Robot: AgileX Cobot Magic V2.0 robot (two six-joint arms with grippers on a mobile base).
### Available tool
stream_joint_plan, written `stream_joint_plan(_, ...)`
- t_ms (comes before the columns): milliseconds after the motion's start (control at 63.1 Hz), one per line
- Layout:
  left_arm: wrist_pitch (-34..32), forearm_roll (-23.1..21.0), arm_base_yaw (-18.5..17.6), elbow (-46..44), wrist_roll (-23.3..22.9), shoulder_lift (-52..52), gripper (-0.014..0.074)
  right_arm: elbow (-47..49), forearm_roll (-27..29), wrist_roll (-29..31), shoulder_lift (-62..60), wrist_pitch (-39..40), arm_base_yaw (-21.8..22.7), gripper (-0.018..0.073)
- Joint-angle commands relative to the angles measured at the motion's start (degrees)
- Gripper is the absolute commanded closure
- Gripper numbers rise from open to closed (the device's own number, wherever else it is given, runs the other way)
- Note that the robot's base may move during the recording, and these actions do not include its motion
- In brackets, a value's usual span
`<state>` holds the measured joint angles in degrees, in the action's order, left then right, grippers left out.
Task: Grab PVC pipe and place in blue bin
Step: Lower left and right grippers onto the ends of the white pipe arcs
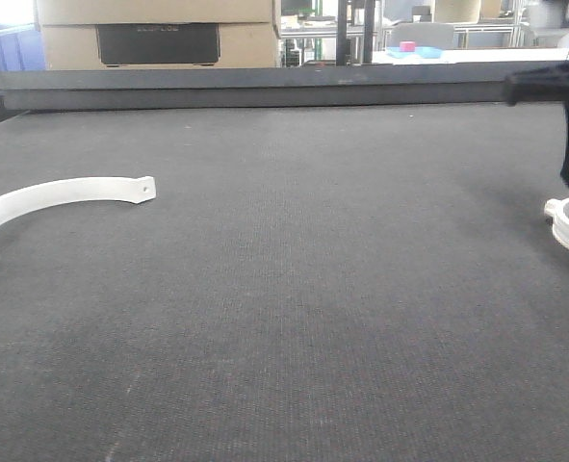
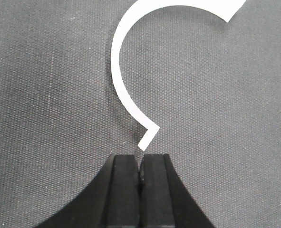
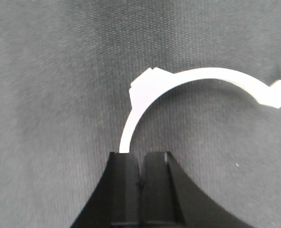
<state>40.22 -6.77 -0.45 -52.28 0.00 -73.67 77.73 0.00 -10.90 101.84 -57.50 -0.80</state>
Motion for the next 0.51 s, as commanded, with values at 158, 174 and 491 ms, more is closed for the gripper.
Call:
stream_joint_plan(158,0.0,-0.6,0.2,-0.5,0.0,0.1,0.0707,4.0,0.9,-0.6,4.7,-1.9,0.2,0.0355)
stream_joint_plan(174,0.0,-0.6,0.2,-0.5,0.0,0.1,0.0707,4.0,0.9,-0.6,4.9,-1.8,0.2,0.0341)
stream_joint_plan(491,-0.9,-0.6,0.2,-0.5,0.0,0.1,0.0707,4.0,1.2,-0.6,8.3,-0.5,0.2,0.0318)
